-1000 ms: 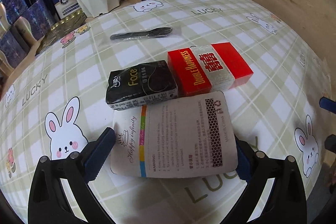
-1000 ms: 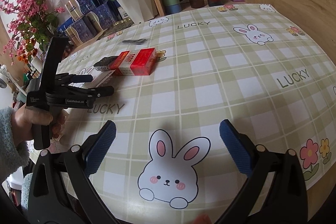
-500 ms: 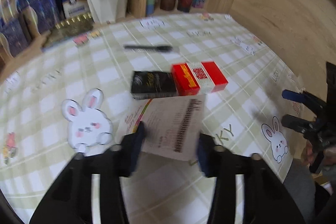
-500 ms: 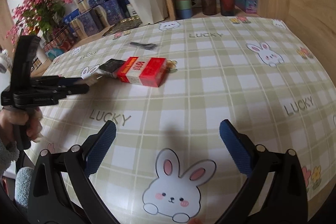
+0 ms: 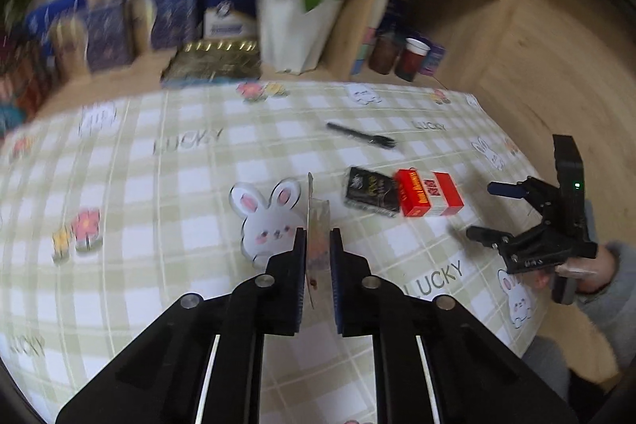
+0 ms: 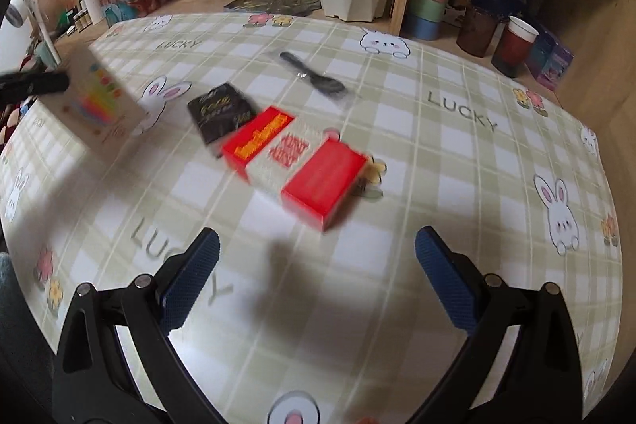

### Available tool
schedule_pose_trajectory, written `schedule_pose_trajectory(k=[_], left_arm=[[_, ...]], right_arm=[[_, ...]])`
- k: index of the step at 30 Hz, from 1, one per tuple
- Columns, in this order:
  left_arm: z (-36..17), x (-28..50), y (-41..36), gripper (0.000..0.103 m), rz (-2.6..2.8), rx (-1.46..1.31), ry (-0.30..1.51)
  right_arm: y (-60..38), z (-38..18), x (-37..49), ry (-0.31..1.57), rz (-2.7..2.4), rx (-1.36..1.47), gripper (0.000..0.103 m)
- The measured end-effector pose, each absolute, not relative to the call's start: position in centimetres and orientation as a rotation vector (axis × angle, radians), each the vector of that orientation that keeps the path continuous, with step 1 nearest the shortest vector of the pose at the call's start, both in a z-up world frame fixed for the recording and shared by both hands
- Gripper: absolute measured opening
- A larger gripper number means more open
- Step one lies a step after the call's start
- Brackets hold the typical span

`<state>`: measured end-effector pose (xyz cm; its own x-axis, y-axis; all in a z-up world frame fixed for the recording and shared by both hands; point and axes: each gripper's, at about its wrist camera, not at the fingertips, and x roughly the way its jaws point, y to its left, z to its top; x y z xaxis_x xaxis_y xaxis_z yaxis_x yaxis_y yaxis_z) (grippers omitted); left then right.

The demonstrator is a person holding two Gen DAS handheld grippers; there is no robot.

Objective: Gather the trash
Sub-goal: 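Grasp the white receipt with the left tool while the right tool grasps the red cigarette pack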

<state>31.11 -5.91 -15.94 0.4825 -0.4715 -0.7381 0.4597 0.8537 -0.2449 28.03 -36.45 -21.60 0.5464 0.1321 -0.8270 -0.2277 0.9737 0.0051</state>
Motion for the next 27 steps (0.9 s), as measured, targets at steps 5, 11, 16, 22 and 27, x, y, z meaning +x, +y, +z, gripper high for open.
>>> schedule_pose_trajectory(k=[5,11,16,22,27], left_arm=[[-17.3,31.3,-5.3,0.012,-0.594,-0.027,0.949],[-17.3,31.2,-5.5,0.012,-0.600,-0.035,0.917],[-17.1,30.2,-6.0,0.011,-0.619,-0.023,0.899],[-16.8,28.6,-5.8,0.011,-0.628,-0.035,0.912],[-16.3,27.3,-5.2,0.011,-0.620,-0.071,0.906]], right_arm=[[-35.6,-22.0,30.1,0.959,0.245,-0.166,0.097],[-34.9,-23.1,32.3,0.969,0.245,-0.274,0.097],[-34.1,-23.5,33.8,0.979,0.300,-0.259,0.097],[-33.4,-24.0,34.4,1.020,0.343,-0.188,0.097],[-33.8,-24.7,33.9,1.046,0.315,-0.137,0.080]])
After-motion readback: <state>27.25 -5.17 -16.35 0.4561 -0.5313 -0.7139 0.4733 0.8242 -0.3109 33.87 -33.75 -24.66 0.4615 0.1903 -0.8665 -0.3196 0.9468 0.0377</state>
